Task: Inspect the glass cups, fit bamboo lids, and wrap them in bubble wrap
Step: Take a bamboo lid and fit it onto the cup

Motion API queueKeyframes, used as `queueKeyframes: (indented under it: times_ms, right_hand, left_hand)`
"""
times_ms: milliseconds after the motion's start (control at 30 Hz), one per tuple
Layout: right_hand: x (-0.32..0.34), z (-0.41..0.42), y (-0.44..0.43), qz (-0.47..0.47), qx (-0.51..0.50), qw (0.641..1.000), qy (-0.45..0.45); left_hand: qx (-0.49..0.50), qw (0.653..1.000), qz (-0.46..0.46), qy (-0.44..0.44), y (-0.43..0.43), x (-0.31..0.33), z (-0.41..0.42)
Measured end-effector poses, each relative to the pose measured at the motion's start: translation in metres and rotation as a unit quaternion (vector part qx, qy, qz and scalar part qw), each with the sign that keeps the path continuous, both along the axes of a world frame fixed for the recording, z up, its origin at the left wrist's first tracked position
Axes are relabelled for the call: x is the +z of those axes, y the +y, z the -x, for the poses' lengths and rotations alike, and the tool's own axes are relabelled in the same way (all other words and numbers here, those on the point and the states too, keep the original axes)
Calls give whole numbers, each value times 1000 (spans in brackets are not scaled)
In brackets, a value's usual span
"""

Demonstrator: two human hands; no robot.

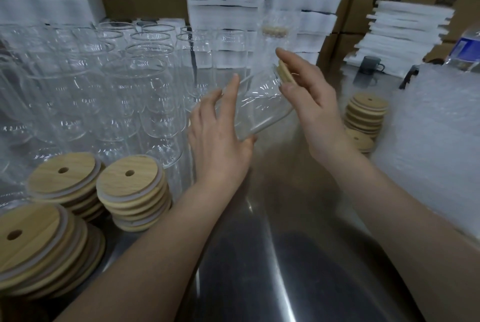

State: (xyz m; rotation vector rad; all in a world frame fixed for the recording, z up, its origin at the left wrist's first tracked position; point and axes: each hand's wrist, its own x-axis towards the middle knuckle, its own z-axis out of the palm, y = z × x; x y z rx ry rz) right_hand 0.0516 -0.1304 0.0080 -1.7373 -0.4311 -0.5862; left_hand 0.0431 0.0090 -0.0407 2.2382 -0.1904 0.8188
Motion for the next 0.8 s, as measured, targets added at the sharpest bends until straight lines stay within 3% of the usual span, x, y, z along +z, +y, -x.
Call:
queueKeyframes:
  times_ms: [700,800]
  right_hand:
    - [4,4,1,188,-16,979,-75]
    - [6,5,0,146,-6,987,-68]
  left_hand:
    - [1,999,17,-47,0,3,7]
    - [-4,998,0,-67,1,5,7]
